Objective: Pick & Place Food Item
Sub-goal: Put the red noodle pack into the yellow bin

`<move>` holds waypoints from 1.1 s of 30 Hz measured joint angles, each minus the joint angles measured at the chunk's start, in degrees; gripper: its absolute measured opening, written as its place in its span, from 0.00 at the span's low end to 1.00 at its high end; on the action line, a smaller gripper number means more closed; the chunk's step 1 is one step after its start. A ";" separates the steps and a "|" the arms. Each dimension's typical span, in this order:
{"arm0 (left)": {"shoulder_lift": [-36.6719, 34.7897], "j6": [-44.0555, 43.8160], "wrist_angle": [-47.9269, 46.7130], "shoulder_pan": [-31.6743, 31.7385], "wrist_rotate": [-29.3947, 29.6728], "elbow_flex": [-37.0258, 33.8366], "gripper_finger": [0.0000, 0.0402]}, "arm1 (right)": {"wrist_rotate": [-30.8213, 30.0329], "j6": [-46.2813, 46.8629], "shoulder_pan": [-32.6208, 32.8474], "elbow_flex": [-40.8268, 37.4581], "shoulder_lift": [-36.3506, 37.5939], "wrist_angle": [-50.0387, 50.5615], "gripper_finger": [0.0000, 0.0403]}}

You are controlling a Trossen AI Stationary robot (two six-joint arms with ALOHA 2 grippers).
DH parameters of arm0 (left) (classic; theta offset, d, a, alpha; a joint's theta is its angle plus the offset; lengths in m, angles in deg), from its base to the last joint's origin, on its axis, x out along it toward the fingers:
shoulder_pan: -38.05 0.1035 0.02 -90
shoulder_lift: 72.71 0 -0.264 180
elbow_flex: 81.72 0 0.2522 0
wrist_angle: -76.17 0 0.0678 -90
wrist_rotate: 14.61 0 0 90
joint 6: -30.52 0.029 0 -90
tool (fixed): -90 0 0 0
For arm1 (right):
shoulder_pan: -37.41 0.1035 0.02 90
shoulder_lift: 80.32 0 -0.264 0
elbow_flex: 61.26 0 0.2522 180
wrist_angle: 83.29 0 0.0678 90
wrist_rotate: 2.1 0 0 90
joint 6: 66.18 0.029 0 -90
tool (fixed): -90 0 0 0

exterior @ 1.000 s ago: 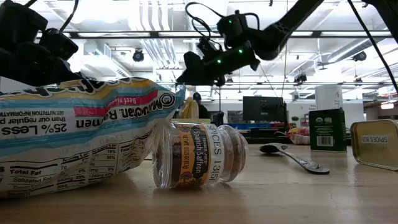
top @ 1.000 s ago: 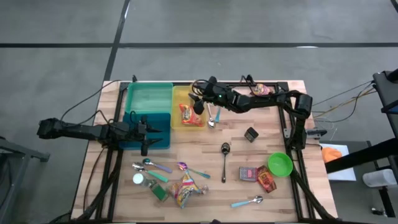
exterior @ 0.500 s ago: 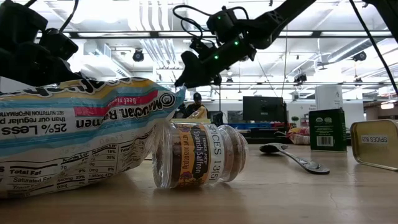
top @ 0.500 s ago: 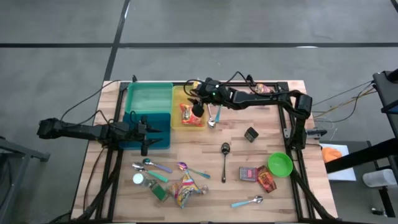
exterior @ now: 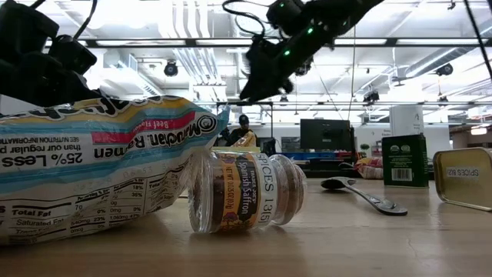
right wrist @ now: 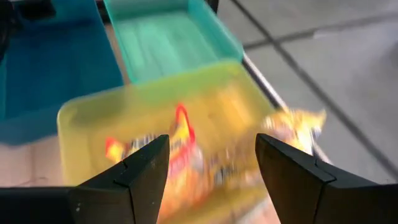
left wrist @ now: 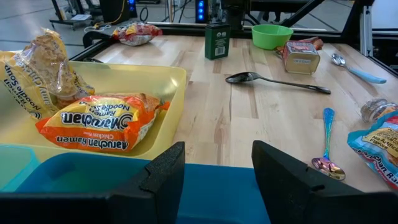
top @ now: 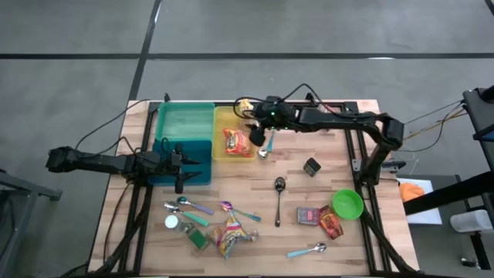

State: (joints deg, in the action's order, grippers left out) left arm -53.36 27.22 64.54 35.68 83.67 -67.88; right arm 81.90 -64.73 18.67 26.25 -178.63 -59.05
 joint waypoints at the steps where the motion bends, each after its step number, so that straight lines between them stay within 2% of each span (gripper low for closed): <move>1: 0.00 0.01 0.00 0.00 0.00 0.00 0.47 | 0.00 1.13 -0.02 0.00 1.13 2.61 0.59; 9: 0.00 -0.02 -0.01 0.07 -0.02 0.00 0.47 | -1.17 9.61 -0.02 -0.02 9.20 22.87 0.59; 12: 0.00 0.01 0.01 0.07 -0.02 0.00 0.47 | -6.49 14.52 0.03 -0.31 11.26 29.48 0.59; 17: 0.00 0.01 0.01 0.06 -0.02 0.00 0.47 | -18.85 21.87 0.09 -2.44 13.81 38.70 0.59; 21: 0.00 0.00 0.01 0.05 -0.02 0.00 0.47 | -22.56 25.45 -0.06 -4.72 15.72 41.64 0.59; 26: 0.00 0.01 0.01 0.04 -0.02 0.00 0.47 | -22.69 27.08 -1.44 -7.94 16.65 42.43 0.59; 33: 0.00 0.01 0.01 0.04 -0.02 0.00 0.47 | -22.24 28.63 -7.28 -13.05 16.64 44.28 0.59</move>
State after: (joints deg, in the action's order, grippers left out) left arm -53.36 27.23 64.54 35.72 83.64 -67.88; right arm 59.66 -36.10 11.39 13.20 -161.99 -14.76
